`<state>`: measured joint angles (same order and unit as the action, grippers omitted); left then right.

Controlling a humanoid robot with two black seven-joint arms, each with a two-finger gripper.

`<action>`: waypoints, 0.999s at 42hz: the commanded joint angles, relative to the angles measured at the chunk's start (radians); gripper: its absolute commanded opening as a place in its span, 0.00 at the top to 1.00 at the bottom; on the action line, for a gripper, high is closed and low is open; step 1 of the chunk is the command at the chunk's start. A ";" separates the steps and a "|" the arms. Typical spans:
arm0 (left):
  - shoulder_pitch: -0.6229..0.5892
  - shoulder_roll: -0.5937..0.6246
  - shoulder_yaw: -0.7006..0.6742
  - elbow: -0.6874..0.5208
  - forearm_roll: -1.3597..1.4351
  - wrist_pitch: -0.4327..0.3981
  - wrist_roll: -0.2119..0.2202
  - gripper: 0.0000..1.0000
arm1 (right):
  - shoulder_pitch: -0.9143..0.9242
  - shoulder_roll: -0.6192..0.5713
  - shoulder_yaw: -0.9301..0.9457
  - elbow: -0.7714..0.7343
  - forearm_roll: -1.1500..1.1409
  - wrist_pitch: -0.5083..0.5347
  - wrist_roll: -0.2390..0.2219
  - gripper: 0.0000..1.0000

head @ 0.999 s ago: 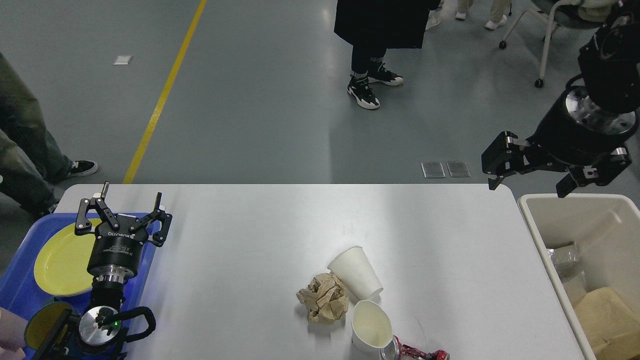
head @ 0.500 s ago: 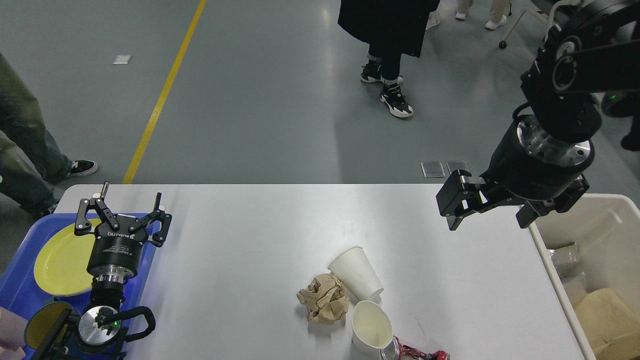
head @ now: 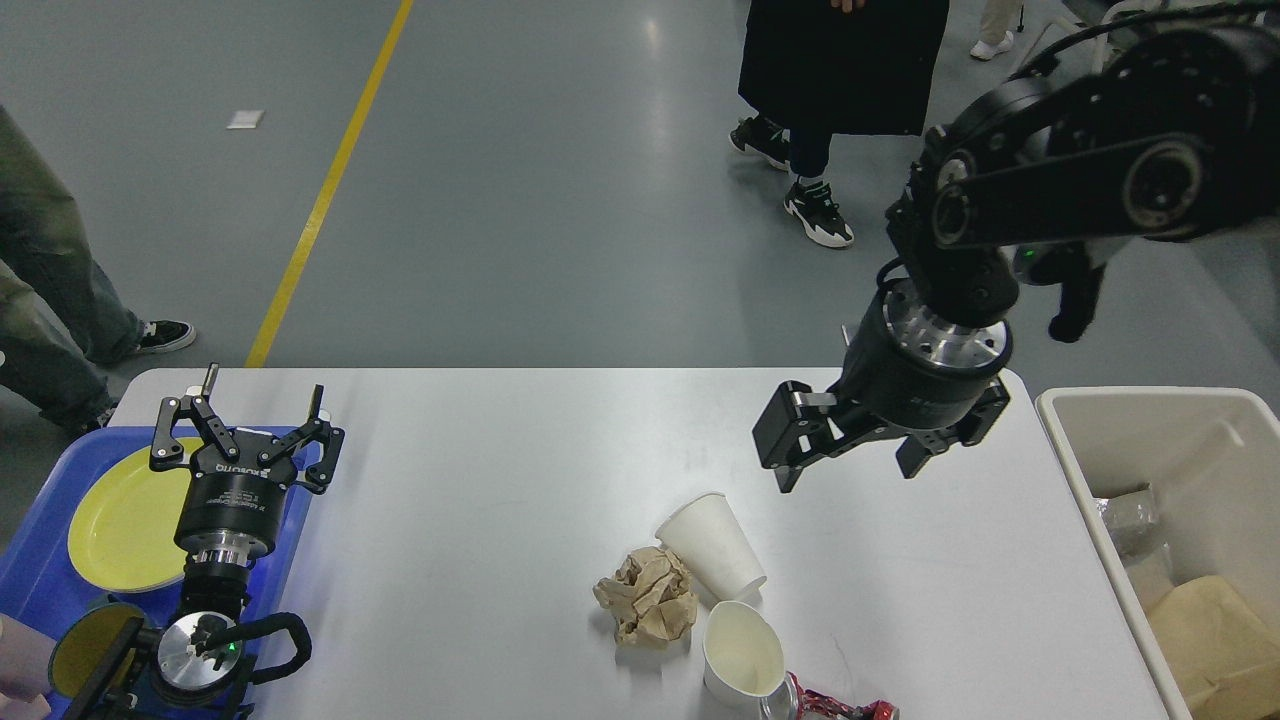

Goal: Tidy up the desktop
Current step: 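Raise the right gripper and move it over the crumpled brown paper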

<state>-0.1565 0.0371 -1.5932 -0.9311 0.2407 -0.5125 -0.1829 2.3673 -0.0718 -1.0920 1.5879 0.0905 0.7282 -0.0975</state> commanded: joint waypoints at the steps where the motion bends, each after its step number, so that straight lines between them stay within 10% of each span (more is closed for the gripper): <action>1: 0.000 0.000 -0.001 0.000 0.000 -0.001 -0.001 0.04 | -0.131 0.079 0.064 -0.113 -0.003 -0.036 -0.002 0.00; 8: 0.000 0.000 -0.001 0.000 0.000 0.000 -0.001 0.04 | -0.310 0.168 0.099 -0.310 0.035 -0.049 -0.028 0.00; 28: 0.000 0.000 -0.001 0.000 0.000 0.000 0.000 0.04 | -0.758 0.276 0.254 -0.577 0.166 -0.311 -0.301 0.00; 42: 0.000 0.000 -0.001 0.000 0.000 -0.001 0.000 0.04 | -0.884 0.276 0.350 -0.638 0.152 -0.381 -0.307 0.00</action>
<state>-0.1565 0.0372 -1.5938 -0.9311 0.2406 -0.5125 -0.1825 1.5236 0.2051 -0.7571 0.9764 0.2485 0.3762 -0.4048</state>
